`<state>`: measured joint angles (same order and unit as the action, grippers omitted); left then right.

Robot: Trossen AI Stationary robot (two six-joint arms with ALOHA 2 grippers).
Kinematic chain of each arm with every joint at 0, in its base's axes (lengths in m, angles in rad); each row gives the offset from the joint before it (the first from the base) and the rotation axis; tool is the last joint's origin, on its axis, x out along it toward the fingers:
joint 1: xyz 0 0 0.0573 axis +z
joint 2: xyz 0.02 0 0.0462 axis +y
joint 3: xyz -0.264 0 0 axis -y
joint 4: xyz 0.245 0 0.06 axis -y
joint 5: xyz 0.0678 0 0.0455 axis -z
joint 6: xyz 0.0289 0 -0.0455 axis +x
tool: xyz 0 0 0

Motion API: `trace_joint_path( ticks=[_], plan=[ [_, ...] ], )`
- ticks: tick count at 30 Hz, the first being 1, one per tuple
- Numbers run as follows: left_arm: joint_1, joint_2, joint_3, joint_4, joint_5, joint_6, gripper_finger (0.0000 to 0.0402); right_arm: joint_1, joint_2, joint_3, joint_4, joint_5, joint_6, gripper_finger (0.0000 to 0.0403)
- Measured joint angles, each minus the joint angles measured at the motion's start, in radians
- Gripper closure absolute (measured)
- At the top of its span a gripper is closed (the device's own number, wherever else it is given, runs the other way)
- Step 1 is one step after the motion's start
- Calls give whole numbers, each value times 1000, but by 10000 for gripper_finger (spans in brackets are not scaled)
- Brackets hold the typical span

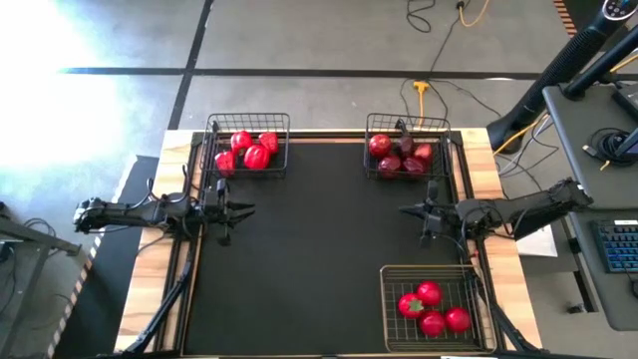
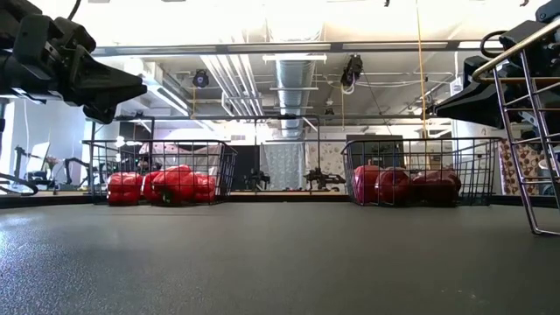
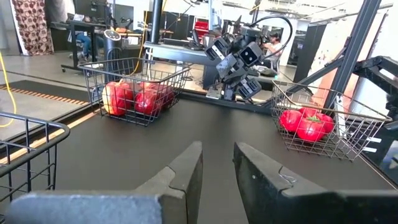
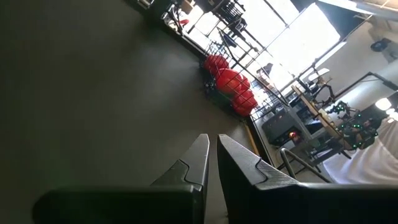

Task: Sort produce into baskets
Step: Return to Home Position

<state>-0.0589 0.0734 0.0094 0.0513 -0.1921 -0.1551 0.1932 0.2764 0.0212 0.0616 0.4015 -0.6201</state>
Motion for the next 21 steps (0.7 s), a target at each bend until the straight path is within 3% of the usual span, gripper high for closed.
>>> trace_joint_path(
  ticks=[6,14,19,21],
  plan=[
    [0,1,0,2,0,0,325,7,-27,1,-9,-1,0,376],
    [0,3,0,6,0,0,325,-15,-270,2,-22,-34,0,376],
    [0,4,0,8,0,0,325,-15,-275,3,-4,-35,4,376],
    [0,4,0,8,0,0,325,-16,-276,6,20,-78,92,376]
  ],
)
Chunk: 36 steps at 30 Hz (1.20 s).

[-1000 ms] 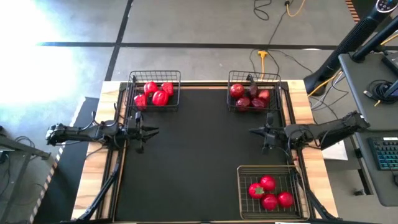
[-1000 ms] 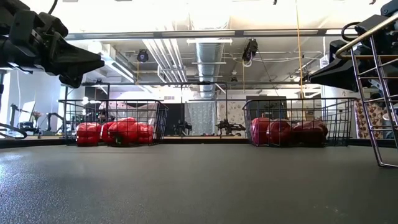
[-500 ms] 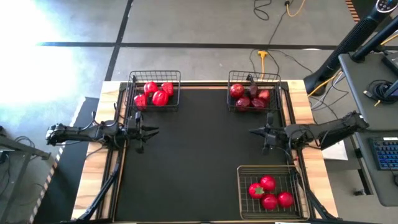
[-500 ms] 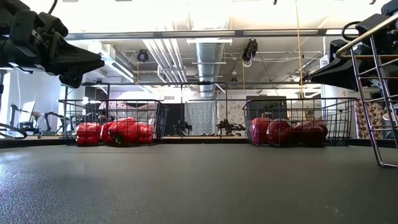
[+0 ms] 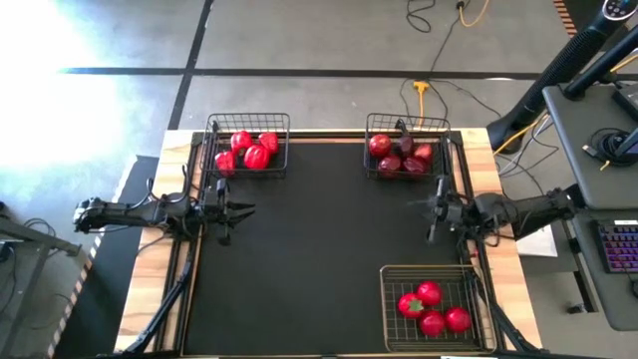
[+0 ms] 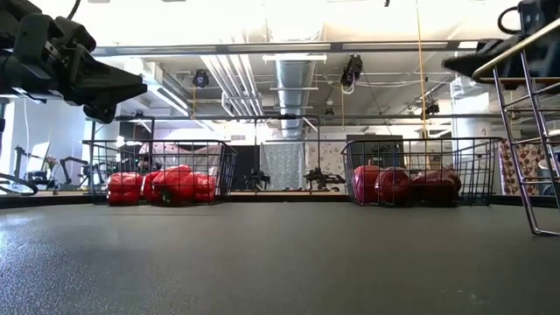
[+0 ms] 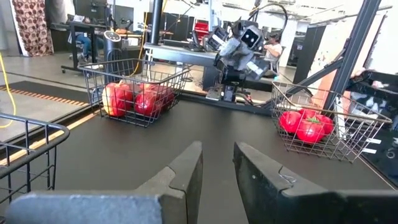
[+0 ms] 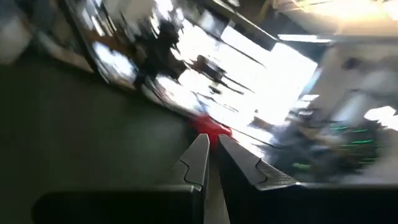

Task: Sort produce into baskets
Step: Return to Home Position

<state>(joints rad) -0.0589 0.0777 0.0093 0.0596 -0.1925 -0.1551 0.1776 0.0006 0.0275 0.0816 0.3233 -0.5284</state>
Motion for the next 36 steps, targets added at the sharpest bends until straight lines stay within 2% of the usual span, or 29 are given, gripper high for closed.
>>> trace_joint_path(
  ticks=[5,8,12,22,36],
  plan=[
    [0,1,0,0,0,0,325,-12,0,1,-47,-114,481,376],
    [0,1,0,0,0,0,325,-47,0,-2,-63,-221,624,376],
    [0,1,0,0,0,0,325,-116,0,-13,-70,-335,626,376],
    [0,3,0,0,0,0,325,-131,0,-14,-69,-324,405,376],
    [0,8,0,-1,0,0,325,-130,9,-14,-68,-323,475,376]
  ],
)
